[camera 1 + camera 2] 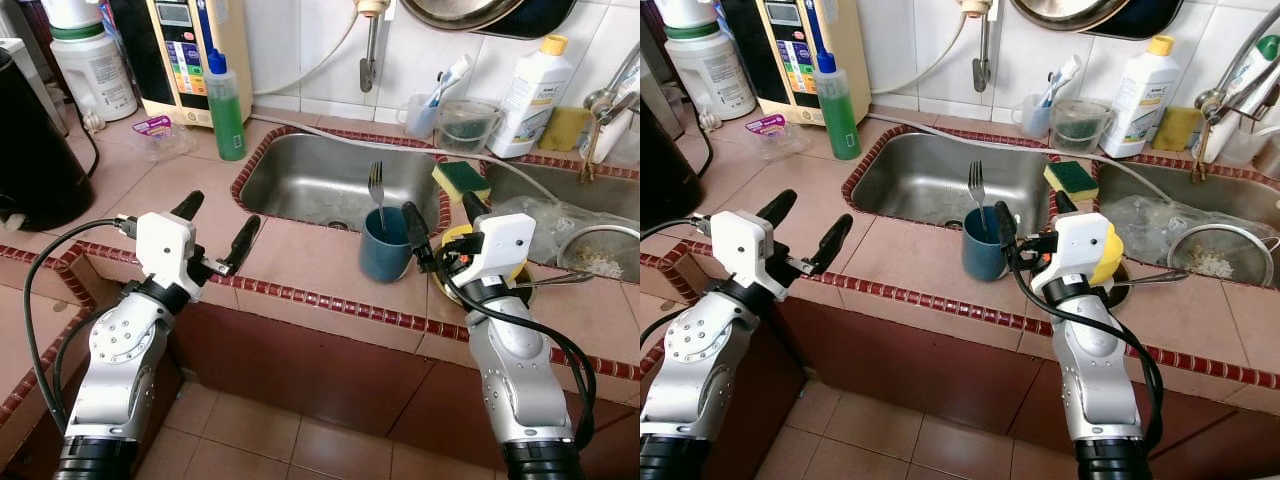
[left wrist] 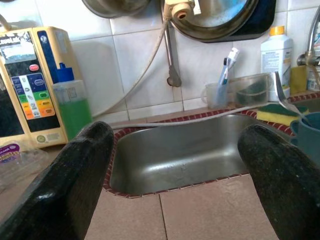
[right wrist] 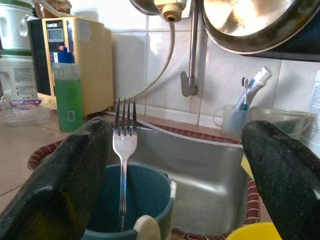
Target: Kitchen organization
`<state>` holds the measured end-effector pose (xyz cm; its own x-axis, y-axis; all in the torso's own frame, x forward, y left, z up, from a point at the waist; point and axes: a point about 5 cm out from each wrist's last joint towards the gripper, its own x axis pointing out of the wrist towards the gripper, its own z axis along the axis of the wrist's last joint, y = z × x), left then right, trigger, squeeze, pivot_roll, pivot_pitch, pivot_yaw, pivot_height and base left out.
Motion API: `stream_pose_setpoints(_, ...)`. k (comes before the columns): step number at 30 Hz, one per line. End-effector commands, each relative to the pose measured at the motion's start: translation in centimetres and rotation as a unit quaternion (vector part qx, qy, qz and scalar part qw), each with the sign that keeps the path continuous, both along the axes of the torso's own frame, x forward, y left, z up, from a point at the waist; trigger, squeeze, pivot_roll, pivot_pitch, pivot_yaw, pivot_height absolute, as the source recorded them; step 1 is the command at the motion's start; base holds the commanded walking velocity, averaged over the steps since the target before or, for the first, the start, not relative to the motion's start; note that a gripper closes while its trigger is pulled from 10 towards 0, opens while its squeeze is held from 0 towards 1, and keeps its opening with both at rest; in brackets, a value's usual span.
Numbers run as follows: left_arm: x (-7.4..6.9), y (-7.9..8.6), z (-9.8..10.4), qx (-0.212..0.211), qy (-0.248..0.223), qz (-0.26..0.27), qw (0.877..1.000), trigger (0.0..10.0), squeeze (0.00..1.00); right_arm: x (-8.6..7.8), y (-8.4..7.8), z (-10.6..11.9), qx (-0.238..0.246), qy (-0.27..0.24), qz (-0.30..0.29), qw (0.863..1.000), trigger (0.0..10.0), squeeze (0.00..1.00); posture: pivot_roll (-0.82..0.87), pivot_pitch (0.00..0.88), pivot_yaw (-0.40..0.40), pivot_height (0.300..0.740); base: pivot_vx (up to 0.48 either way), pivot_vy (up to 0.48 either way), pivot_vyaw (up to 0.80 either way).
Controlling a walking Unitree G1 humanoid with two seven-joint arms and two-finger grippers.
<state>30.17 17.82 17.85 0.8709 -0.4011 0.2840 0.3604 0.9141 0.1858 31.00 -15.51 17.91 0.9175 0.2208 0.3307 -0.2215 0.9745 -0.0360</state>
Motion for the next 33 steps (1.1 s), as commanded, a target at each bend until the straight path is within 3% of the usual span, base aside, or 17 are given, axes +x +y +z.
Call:
stream_pose_setpoints(1, -0.14, 0.09, 0.06, 0.005, -0.005, -0.001, 1.0, 10.0, 0.0, -0.15, -0.28, 0.15, 0.004, -0.006, -0.005, 1.0, 10.0, 0.0, -0.06, 0.067, 0.033, 0.74, 0.0, 0.0, 0.0)
stream_pose_setpoints(8, 0.03, 0.09, 0.16, -0.014, 0.0, -0.003, 1.0, 10.0, 0.0, -0.03, -0.4, 0.32, 0.003, -0.009, -0.007, 1.0, 10.0, 0.0, -0.07, 0.069, 0.039, 0.74, 0.0, 0.0, 0.0)
stream_pose_setpoints(15, 0.34, -0.08, 0.19, 0.002, -0.001, -0.011, 1.0, 10.0, 0.0, 0.04, -0.32, 0.31, 0.001, -0.007, -0.006, 1.0, 10.0, 0.0, -0.07, 0.059, 0.044, 0.74, 0.0, 0.0, 0.0)
stream_pose_setpoints(33, 0.46, -0.11, 0.19, -0.009, -0.005, -0.006, 1.0, 10.0, 0.0, 0.04, -0.49, 0.31, -0.002, -0.007, -0.002, 1.0, 10.0, 0.0, -0.08, 0.046, 0.032, 0.74, 0.0, 0.0, 0.0)
